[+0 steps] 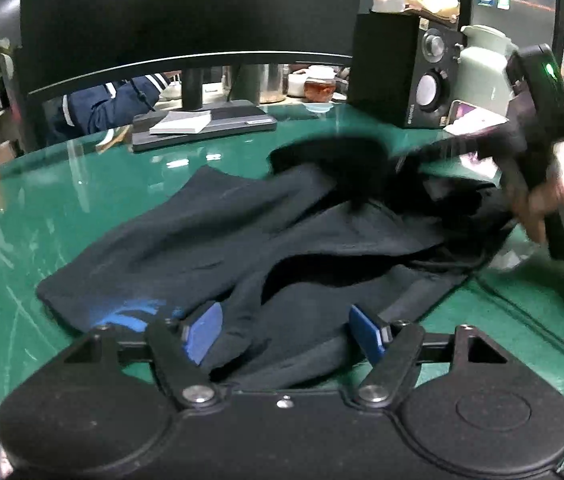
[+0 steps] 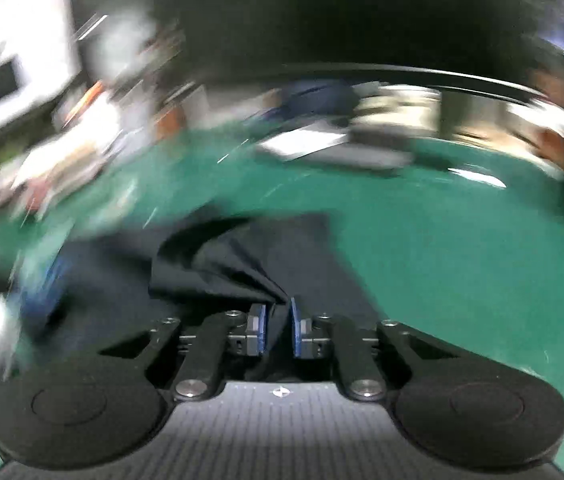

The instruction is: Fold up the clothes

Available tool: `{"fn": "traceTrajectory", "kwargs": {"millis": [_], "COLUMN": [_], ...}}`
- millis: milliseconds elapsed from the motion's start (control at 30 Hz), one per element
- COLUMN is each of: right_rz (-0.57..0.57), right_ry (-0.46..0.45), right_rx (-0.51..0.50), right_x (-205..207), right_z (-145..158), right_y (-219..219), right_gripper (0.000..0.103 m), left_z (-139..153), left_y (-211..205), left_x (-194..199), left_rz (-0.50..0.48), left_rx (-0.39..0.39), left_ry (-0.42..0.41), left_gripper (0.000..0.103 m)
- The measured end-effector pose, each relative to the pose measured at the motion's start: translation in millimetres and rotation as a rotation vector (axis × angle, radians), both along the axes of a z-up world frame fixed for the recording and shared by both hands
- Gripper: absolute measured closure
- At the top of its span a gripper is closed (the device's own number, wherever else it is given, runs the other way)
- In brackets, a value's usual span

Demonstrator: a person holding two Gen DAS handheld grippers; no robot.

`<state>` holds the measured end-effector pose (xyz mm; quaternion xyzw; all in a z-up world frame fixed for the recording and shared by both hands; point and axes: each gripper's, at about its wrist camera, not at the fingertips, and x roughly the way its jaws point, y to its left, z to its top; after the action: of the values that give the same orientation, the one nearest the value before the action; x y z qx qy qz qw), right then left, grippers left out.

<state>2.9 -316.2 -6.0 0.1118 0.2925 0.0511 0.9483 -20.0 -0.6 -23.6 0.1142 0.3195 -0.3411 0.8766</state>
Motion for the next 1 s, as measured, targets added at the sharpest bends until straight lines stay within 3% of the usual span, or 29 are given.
{"fn": "traceTrajectory", "kwargs": {"millis": [100,167,200,233,500,600,700,733,900,1000], "right_rz": [-0.269,-0.337,-0.348,-0.342,-0.192,-0.091,-0.031,-0.023,-0.051,-0.071], "right_ry": [-0.008,0.008,-0.002,-0.017,-0.048,-0.024,0.021,0.026,0.024,0.032], "right_rx": [0.105,0.137,0.136,0.129,0.188,0.151,0.182,0.198,0.372,0.481], "right_x": [-11.1,-23.8,-37.2,-49.9,-132.2,-145.7,-145.5,-146.0,-140.4,-138.6], "right_z": [-3.2,-6.2,-6.6,-6.8,-17.8,-19.7,-23.3,-24.3,-24.5,-29.1], "right_y": [-58.0,-79.4,-85.0,-85.6,-84.3,-72.2,-61.6,-59.0,-61.2,-68.6], "right_gripper": [0.088,0.068,0.048,0.039,0.037,0.036,0.036,0.034,0.028,0.027], "left_z": [-0.4,-0.5,-0.5,0.2,6.5,0.9,1.0,1.3,5.7,5.1], "left_y": [-1.2,-0.9,-0.5,0.9,22.7,24.2,24.0,23.5,31.7,39.7], "left_x": [1.2,2.9,3.2,3.0,-10.8,-14.1,-14.2,-14.4,-16.3,-13.8], "left_rz": [-0.002,0.001,0.002,0.005,0.049,0.082,0.109,0.116,0.162,0.186], "left_rx": [0.000,-0.003,-0.003,-0.007,-0.003,0.033,0.016,0.014,-0.038,-0.077], "left_ry": [-0.003,-0.002,-0.002,-0.002,0.001,0.008,0.019,0.018,0.027,0.064], "left_gripper": [0.034,0.034,0.034,0.034,0.029,0.029,0.031,0.033,0.068,0.071]}}
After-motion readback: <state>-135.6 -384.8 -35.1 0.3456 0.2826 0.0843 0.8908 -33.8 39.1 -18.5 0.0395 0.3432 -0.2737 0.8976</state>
